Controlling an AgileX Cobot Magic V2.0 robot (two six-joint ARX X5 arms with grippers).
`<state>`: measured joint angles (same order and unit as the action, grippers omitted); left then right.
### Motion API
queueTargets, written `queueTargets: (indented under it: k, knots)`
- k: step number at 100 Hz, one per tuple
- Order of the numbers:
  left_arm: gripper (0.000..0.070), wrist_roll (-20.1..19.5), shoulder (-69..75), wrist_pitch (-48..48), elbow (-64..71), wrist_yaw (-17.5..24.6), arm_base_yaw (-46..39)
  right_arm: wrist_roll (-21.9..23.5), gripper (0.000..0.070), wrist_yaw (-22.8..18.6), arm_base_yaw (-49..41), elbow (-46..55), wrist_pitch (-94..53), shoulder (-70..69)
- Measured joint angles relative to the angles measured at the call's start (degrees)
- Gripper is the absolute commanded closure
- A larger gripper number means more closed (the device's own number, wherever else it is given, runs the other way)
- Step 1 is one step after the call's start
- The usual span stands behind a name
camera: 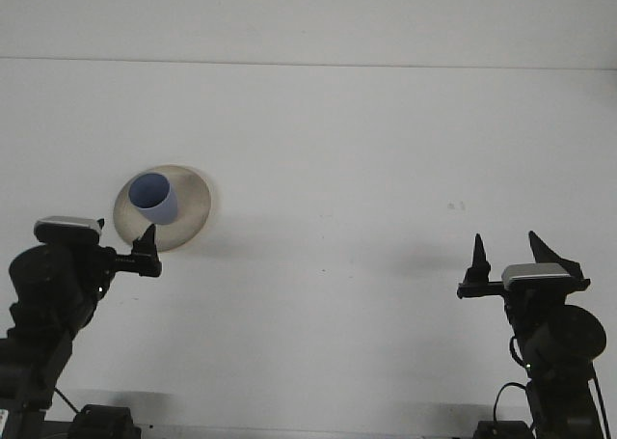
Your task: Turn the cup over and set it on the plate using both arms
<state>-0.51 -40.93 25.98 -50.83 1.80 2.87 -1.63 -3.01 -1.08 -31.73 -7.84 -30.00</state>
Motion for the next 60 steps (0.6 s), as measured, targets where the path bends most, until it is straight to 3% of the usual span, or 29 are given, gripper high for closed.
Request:
queueTargets:
  k: [24,60]
  knots:
    - [0.0122,-0.6,11.5,-6.5,14.1,0.0,0.4,0.0,0.0136,0.0,0.0,0.0,0.0,0.0]
    - [0.0121,-0.2,12.4,-8.8,14.6,0.0,0.4,0.0,0.0136,0.0,0.0,0.0,0.0,0.0]
